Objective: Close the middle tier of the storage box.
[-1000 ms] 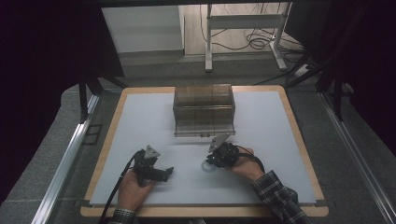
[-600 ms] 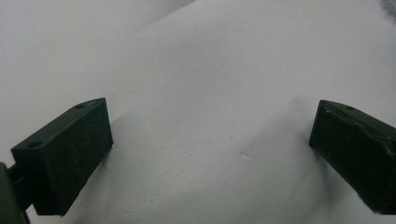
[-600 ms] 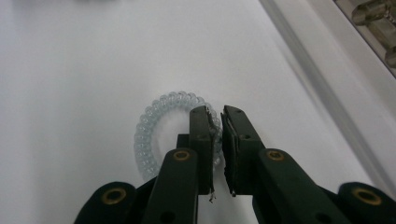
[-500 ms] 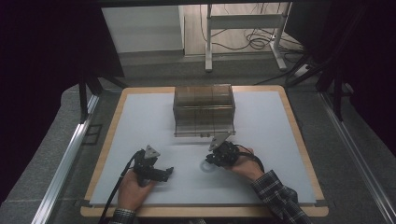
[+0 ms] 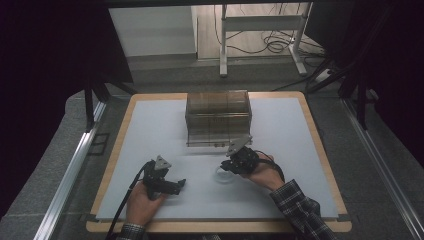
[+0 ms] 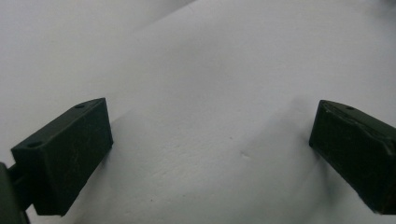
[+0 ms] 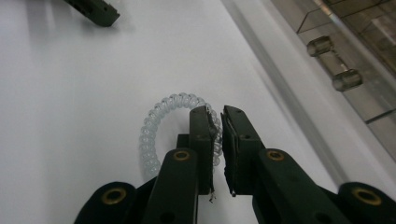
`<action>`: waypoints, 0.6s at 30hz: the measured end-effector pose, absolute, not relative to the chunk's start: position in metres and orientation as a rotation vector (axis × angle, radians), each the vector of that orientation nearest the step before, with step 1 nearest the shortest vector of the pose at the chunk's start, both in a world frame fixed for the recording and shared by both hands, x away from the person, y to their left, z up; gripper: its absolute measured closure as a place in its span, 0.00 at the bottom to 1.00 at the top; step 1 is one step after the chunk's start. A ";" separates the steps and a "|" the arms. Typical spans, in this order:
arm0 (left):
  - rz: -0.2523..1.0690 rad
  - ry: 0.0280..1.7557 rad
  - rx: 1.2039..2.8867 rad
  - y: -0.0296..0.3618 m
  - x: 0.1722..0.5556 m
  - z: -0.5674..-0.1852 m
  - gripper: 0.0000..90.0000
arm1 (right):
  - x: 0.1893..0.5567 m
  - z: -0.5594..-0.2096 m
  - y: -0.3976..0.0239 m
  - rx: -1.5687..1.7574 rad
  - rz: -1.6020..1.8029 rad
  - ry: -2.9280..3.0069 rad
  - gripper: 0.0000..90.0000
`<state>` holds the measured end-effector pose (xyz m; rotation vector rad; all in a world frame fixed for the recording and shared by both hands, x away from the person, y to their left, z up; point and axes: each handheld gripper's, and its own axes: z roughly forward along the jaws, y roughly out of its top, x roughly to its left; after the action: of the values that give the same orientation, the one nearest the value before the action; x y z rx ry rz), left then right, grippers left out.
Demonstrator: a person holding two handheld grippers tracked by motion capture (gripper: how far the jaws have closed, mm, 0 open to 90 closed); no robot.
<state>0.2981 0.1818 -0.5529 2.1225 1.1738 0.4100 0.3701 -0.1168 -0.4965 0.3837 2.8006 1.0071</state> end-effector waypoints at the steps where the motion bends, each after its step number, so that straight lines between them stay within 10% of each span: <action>1: 0.410 1.174 2.123 0.182 0.298 -0.553 0.00 | 0.371 -0.496 -0.117 0.386 1.013 2.799 0.90; 18: 0.410 1.173 2.122 0.182 0.298 -0.553 0.00 | 0.379 -0.482 -0.121 0.430 1.062 2.767 0.90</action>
<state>0.2982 0.1818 -0.5530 2.1218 1.1732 0.4100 0.3793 -0.1206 -0.4823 0.4300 2.7665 1.0621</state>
